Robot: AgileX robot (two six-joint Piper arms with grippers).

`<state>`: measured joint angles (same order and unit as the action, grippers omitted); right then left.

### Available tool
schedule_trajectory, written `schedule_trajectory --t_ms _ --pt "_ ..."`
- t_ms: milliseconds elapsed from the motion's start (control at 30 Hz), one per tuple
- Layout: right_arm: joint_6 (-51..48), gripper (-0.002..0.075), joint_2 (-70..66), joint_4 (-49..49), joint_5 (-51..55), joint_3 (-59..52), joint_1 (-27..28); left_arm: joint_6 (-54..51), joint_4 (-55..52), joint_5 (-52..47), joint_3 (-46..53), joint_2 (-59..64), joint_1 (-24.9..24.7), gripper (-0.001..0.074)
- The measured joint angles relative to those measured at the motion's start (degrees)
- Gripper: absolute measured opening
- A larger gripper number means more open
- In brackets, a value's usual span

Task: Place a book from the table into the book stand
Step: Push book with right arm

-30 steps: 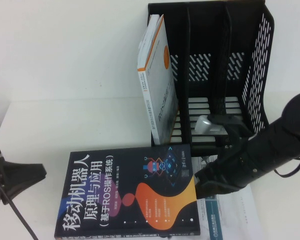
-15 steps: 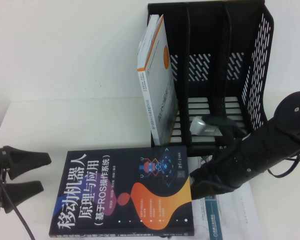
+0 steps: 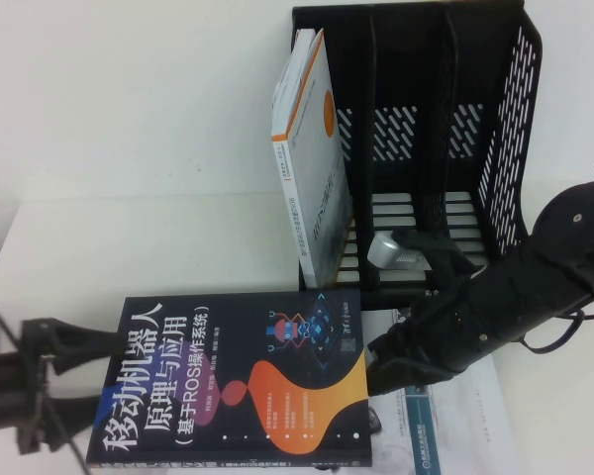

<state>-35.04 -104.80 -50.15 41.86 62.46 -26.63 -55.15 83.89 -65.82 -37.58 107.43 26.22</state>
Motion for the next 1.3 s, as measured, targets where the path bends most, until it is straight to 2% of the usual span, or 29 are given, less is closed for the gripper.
schedule_trajectory --t_ms 333,500,633,800,1100,1300 --pt "-1.4 0.0002 -0.1 -0.4 0.1 0.0 0.0 -1.3 4.7 0.1 0.0 1.9 -9.4 0.0683" --pt "-1.8 0.0002 -0.1 -0.4 0.1 0.0 0.0 -3.6 6.5 0.3 -0.1 1.9 -12.0 0.0638" --pt "-1.8 0.0002 -0.1 -0.4 0.2 0.0 0.0 -4.4 6.6 0.5 -0.1 1.9 -12.3 0.0541" --pt "-1.8 0.0002 -0.1 -0.4 0.5 0.0 0.0 -4.9 6.4 0.0 -0.1 1.9 -12.3 0.0298" --pt "-2.0 0.0002 -0.2 1.9 2.7 0.1 0.0 -4.9 6.1 -0.1 -0.1 1.9 -11.9 0.0302" --pt "-1.2 0.0002 -0.5 3.6 6.7 0.3 -0.1 -3.6 4.8 -0.2 -0.1 0.5 -7.9 0.0299"
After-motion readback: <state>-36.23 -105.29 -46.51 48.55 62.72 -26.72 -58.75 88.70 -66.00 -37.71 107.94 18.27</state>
